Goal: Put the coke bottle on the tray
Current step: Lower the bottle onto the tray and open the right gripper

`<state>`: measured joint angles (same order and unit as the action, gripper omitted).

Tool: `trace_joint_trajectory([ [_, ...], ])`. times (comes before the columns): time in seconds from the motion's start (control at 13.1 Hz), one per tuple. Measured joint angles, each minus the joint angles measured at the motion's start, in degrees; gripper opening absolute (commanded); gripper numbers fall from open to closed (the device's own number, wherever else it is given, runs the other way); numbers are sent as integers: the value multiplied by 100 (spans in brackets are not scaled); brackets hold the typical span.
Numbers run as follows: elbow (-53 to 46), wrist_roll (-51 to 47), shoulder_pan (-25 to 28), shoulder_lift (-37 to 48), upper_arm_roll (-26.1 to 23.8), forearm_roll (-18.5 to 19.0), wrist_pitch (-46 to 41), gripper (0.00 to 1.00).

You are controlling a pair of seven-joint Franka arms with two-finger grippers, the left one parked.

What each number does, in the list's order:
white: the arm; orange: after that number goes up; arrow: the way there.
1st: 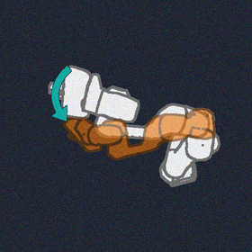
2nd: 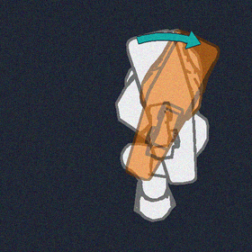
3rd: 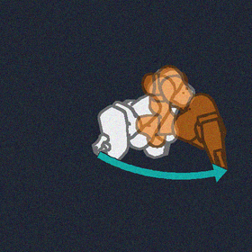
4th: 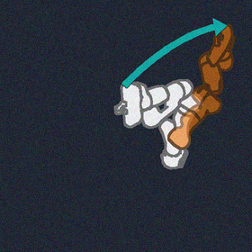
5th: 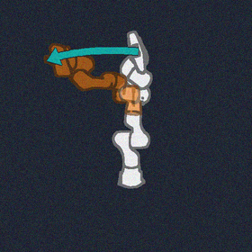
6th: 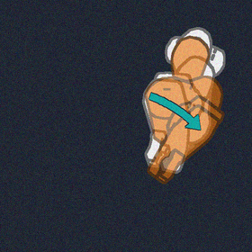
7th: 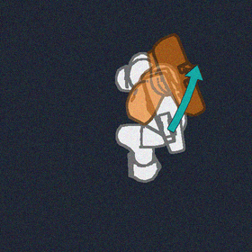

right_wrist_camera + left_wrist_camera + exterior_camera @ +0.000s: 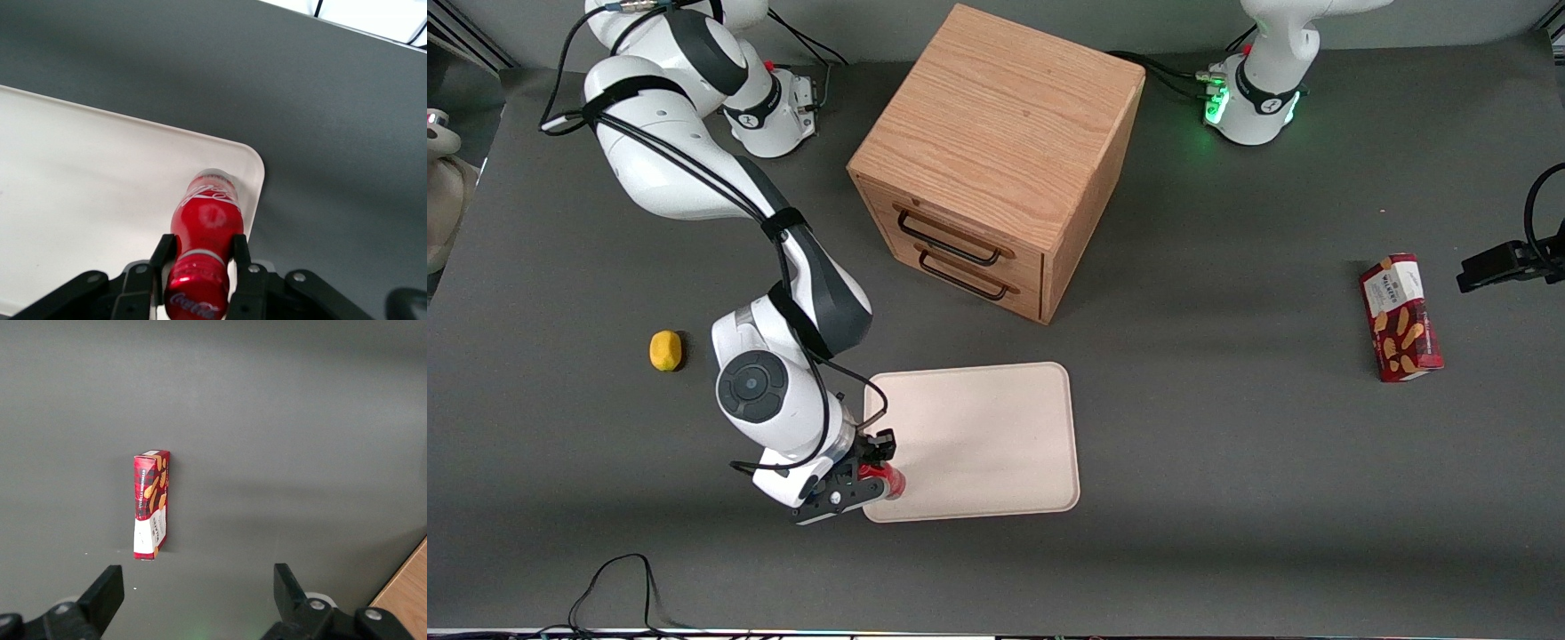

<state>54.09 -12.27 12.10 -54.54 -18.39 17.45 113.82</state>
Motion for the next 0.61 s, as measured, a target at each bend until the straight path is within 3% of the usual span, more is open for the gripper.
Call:
trace_joint_trajectory([
  [0.08,2,-10,0,-10,0,16,34,35],
  [0.15,9,-15,0,-15,0,17,94,54],
  [0.23,39,-33,0,-16,0,18,134,99],
  [0.61,115,-339,3,-19,-2,54,348,100],
])
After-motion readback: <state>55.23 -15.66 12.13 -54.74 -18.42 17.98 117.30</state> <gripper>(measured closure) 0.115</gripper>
